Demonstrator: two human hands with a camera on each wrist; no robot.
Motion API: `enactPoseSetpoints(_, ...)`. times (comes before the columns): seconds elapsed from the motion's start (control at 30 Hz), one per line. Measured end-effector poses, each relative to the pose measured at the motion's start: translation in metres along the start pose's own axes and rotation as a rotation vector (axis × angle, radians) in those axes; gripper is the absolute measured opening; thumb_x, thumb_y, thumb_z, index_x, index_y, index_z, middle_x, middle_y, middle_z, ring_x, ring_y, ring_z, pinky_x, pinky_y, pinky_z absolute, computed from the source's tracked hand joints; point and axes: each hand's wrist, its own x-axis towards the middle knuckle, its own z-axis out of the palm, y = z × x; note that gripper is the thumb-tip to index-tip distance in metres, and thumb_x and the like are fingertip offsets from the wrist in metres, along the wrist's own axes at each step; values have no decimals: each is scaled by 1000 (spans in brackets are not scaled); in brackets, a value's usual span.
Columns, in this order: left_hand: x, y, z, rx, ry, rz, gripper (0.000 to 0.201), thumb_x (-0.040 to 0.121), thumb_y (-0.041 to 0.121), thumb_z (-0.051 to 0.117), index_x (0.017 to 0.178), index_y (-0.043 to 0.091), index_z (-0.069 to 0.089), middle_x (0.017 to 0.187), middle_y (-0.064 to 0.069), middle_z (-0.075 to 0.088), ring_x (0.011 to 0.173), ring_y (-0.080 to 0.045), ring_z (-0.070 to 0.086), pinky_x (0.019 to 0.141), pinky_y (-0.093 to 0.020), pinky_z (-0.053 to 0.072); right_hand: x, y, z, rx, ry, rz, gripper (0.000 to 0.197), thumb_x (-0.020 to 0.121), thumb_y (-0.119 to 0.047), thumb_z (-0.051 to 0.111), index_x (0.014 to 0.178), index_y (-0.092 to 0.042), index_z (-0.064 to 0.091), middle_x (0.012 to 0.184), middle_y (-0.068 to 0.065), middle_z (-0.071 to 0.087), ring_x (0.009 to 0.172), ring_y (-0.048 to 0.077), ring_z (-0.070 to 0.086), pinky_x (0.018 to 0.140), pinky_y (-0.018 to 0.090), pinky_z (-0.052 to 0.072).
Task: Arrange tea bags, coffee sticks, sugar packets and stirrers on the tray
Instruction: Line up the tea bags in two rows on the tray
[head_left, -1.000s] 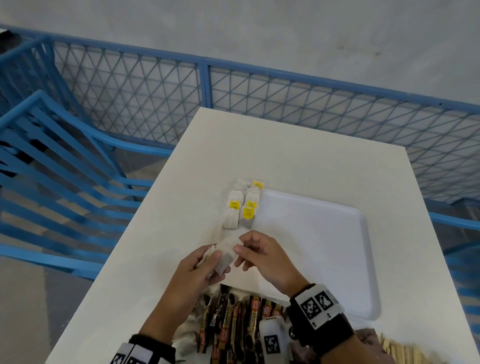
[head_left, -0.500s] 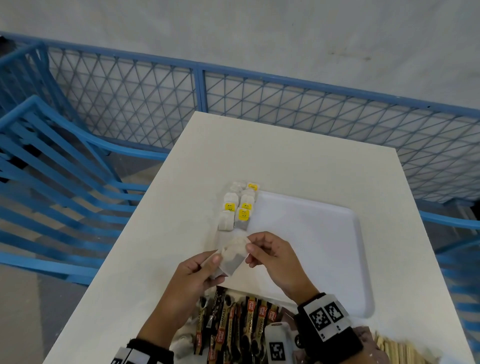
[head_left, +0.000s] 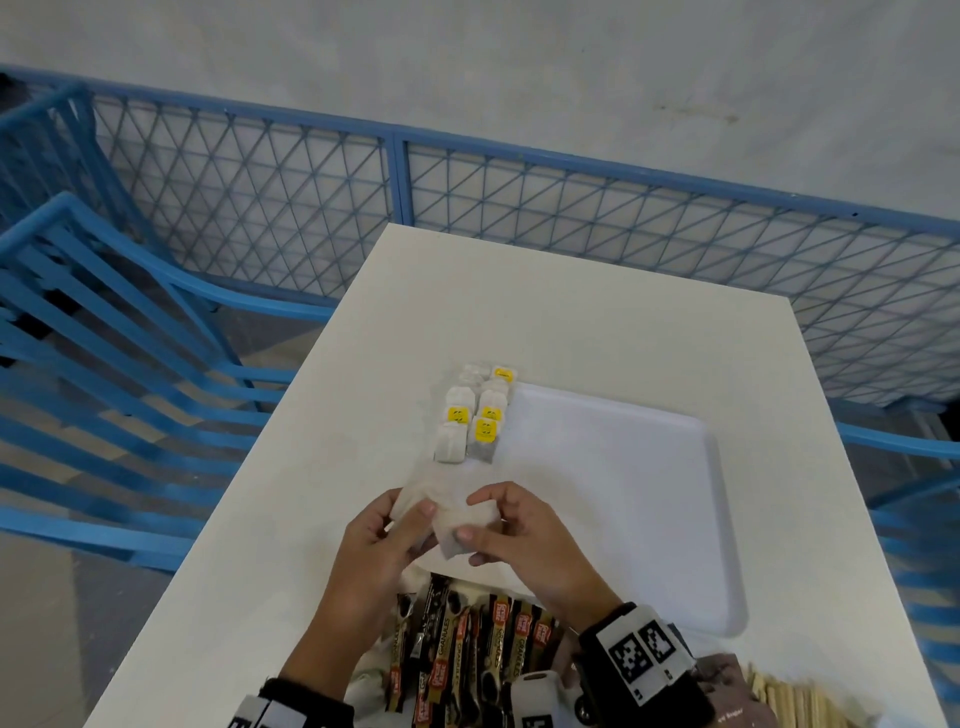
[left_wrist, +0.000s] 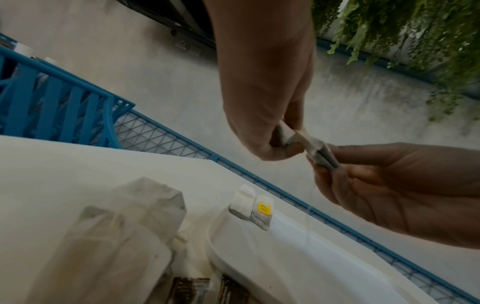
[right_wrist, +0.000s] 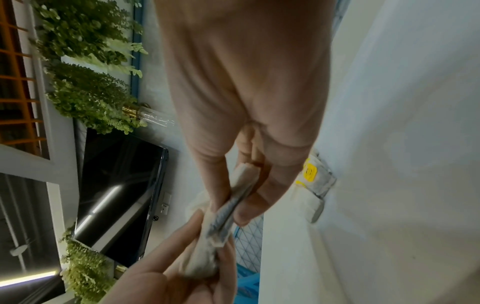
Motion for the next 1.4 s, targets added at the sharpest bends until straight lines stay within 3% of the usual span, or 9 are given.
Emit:
enactPoseSetpoints(0.27, -1, -3, 4, 70, 73, 111, 20, 94, 4, 49, 107, 17, 42, 93, -8, 64, 76, -22, 66, 66, -22, 54, 3, -6, -7, -91, 208, 65, 14, 84, -9, 64, 78, -10, 51, 85, 14, 59, 56, 13, 55, 55, 23, 51)
enactPoseSetpoints(0.43, 0, -10, 4, 376, -63, 214, 33, 93, -5, 43, 77, 12, 66, 91, -8, 59, 86, -15, 61, 70, -17, 51, 6, -11, 1, 62, 115, 102, 27, 84, 3, 50, 63, -10, 40, 97, 11, 67, 53, 16, 48, 47, 25, 34)
enactPoseSetpoints(0.6, 1, -12, -4, 519, -102, 260, 39, 95, 0, 44, 89, 27, 71, 96, 0, 62, 85, -6, 61, 72, -16, 51, 9, -12, 4, 150, 60, 116, 36, 86, 2, 50, 57, -14, 36, 73, 6, 64, 49, 16, 34, 49, 25, 24)
enactPoseSetpoints(0.8, -4, -7, -1, 655, -70, 414, 14, 79, 29, 70, 91, 32, 65, 90, 0, 63, 89, 5, 58, 69, -1, 42, 19, -5, 13, 284, -45, 128, 34, 85, -35, 58, 76, -2, 56, 66, 7, 56, 53, 16, 49, 51, 24, 39)
enactPoseSetpoints(0.93, 2, -6, -8, 667, 104, 463, 15, 79, 26, 73, 78, 38, 63, 86, 7, 62, 83, 4, 59, 64, -4, 43, 18, -1, 10, 234, -163, 129, 20, 90, -27, 57, 88, -7, 60, 82, 8, 63, 66, 17, 57, 56, 23, 41)
enactPoseSetpoints(1.0, 5, -5, -13, 674, 95, 442, 6, 76, 42, 64, 75, 36, 65, 84, 8, 63, 82, -1, 60, 63, -7, 44, 20, 3, 7, 62, -154, 116, 14, 92, -17, 57, 104, -11, 54, 91, 9, 63, 71, 16, 59, 60, 23, 45)
enactPoseSetpoints(1.1, 9, -6, -18, 661, 26, 376, 8, 79, 34, 65, 77, 28, 70, 84, 2, 65, 83, -10, 59, 64, -15, 47, 26, 7, 3, -189, -159, 48, 30, 89, -13, 61, 116, -17, 50, 92, 1, 65, 73, 11, 60, 65, 24, 50)
enactPoseSetpoints(1.23, 14, -11, -19, 601, 39, 275, 5, 82, 30, 65, 82, 35, 67, 91, 4, 67, 84, -9, 62, 76, -24, 51, 39, 11, 3, -281, -129, 11, 4, 85, -12, 66, 86, -15, 64, 83, -1, 67, 70, 5, 59, 64, 22, 50)
enactPoseSetpoints(1.4, 16, -18, -23, 466, 100, 95, 23, 94, 8, 49, 99, 25, 64, 101, 1, 66, 89, -13, 64, 78, -24, 51, 68, 23, -2, -149, 160, 89, 5, 83, 3, 63, 79, 6, 61, 72, 10, 59, 61, 14, 58, 63, 19, 54)
